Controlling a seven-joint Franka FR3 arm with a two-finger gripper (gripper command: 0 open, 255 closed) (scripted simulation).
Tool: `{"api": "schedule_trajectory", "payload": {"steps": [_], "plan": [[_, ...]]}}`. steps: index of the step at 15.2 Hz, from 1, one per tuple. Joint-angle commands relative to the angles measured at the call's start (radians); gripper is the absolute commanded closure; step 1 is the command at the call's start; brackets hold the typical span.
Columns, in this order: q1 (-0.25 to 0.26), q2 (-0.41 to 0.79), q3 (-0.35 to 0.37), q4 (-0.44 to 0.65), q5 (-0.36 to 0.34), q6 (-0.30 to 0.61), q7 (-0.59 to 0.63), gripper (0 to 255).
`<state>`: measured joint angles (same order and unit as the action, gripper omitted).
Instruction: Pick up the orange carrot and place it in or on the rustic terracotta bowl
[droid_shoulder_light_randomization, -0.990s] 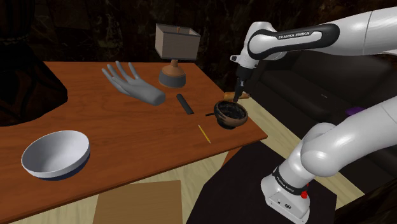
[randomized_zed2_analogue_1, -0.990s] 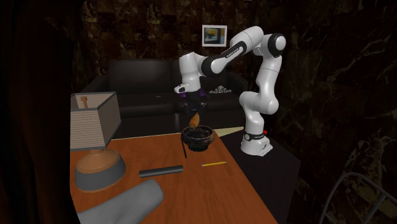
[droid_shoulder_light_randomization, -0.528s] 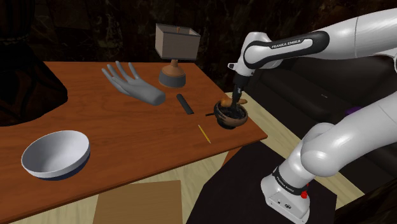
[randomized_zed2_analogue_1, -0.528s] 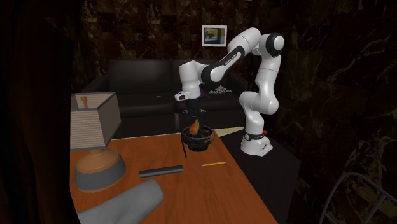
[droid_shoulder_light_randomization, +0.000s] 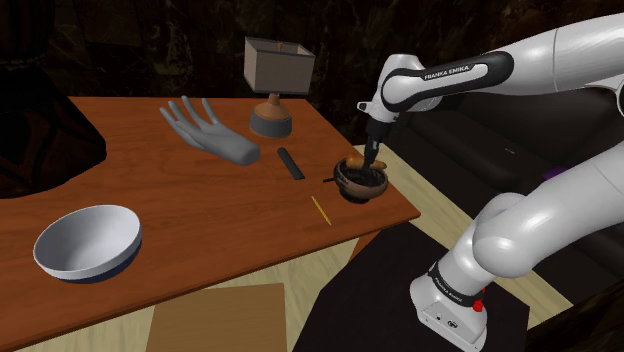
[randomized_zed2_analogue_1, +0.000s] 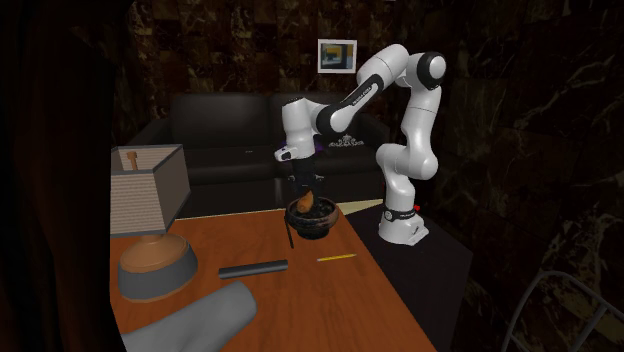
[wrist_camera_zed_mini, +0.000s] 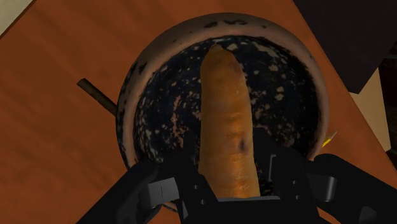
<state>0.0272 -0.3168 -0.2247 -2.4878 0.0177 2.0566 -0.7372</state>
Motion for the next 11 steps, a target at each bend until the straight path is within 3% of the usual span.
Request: {"api": "schedule_trajectory", "payload": {"steps": [1, 6, 11], "plan": [[0.0, 0.001, 0.0, -0.001, 0.0, 0.0, 0.0, 0], [0.0, 0.001, 0.0, -0.001, 0.0, 0.001, 0.0, 0], [-0.004, -0.034, 0.002, 0.1, -0.008, -0.135, 0.006, 0]]}}
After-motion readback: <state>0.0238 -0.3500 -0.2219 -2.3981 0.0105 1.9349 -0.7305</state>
